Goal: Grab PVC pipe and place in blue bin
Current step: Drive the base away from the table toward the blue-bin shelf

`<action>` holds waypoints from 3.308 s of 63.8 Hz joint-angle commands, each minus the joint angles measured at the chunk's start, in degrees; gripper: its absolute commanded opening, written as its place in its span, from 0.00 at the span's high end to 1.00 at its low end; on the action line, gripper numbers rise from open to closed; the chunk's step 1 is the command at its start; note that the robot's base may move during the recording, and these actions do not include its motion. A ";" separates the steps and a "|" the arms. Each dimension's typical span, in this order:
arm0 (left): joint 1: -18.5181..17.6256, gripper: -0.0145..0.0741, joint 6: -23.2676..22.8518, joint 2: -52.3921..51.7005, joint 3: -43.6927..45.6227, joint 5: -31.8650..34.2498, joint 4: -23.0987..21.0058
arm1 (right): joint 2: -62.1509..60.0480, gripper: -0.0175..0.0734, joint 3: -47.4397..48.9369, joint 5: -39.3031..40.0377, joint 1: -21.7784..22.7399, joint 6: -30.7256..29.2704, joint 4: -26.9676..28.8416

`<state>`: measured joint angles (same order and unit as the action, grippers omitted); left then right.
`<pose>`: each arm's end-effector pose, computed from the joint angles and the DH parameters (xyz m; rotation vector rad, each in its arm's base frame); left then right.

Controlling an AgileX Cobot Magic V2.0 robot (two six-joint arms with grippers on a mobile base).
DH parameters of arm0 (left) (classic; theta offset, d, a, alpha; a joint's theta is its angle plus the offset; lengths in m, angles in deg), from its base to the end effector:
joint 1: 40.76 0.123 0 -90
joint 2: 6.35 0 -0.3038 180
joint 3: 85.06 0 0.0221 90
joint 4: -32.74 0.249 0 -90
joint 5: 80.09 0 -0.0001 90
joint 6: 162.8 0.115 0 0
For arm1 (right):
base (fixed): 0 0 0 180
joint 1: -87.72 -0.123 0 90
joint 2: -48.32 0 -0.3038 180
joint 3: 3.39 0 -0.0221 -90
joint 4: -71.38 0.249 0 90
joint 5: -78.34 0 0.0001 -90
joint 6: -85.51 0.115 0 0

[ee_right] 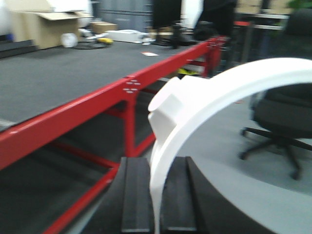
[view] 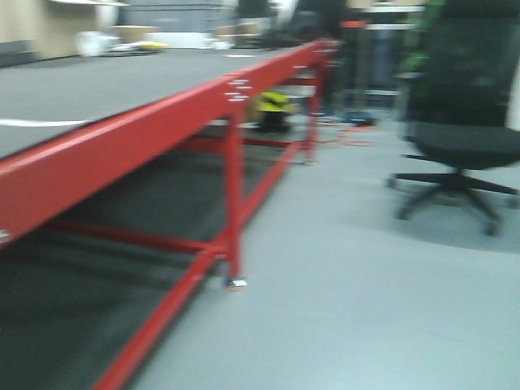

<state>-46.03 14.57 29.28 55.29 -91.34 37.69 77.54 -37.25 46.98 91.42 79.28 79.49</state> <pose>0.1028 -0.0075 0.3916 0.0852 1.5072 -0.0299 0.0617 0.0045 0.3953 0.0071 1.6437 0.0205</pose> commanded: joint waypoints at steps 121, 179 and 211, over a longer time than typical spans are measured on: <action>-0.46 0.96 -0.45 -0.14 0.43 1.80 -0.21 | -0.30 0.99 0.07 1.72 -0.17 -0.34 -0.44; -0.46 0.96 -0.45 -0.14 0.43 1.80 -0.21 | -0.30 0.99 0.07 1.72 -0.17 -0.34 -0.44; -0.46 0.96 -0.45 -0.14 0.43 1.80 -0.21 | -0.30 0.99 0.07 1.72 -0.17 -0.34 -0.44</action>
<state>-46.03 14.57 29.28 55.29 -91.34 37.69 77.36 -37.25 46.98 91.42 79.28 79.49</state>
